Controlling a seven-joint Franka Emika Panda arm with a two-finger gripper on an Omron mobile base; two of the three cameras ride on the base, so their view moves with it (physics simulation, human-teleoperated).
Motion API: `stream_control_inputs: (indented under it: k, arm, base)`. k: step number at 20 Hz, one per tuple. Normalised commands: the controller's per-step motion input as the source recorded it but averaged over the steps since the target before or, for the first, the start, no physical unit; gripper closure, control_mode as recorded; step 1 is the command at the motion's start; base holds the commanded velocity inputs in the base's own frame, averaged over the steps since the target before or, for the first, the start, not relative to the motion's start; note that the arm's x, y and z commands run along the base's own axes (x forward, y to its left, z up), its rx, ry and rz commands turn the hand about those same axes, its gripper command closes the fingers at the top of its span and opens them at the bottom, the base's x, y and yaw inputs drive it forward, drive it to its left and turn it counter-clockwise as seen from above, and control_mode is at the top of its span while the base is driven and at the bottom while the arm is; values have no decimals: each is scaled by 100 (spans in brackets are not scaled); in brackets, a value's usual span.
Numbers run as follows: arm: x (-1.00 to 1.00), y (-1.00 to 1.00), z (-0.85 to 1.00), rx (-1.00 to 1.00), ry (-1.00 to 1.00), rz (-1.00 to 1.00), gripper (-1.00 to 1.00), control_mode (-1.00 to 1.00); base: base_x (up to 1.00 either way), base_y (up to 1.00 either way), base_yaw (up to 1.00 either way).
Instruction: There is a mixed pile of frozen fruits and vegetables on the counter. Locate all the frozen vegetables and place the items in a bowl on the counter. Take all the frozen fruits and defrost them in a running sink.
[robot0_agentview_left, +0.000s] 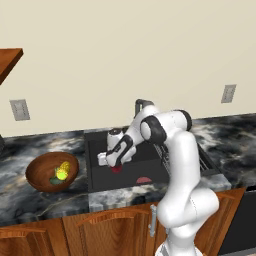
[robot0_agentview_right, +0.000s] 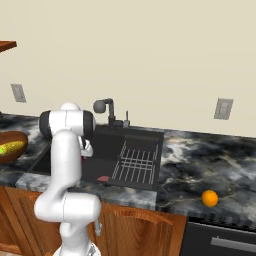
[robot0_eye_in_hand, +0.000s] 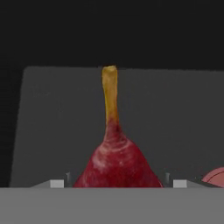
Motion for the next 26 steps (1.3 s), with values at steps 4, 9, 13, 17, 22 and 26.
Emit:
stream_control_inputs:
  k: [4,9,13,17,22,26]
  arm:
    - [15,8,-31,2,2,1,100,-100]
    - [14,8,-32,4,5,1,100,-100]
    - [22,11,-33,1,3,1,-100,-100]
    - [6,3,-12,0,2,1,-100,-100]
    - [-2,-2,34,-2,1,0,-100,-100]
    - [-4,-2,61,0,0,0,-100,-100]
  base:
    - [0,0,0]
    - [0,0,0]
    - [0,0,0]
    - [0,0,0]
    - [0,0,0]
    - [0,0,0]
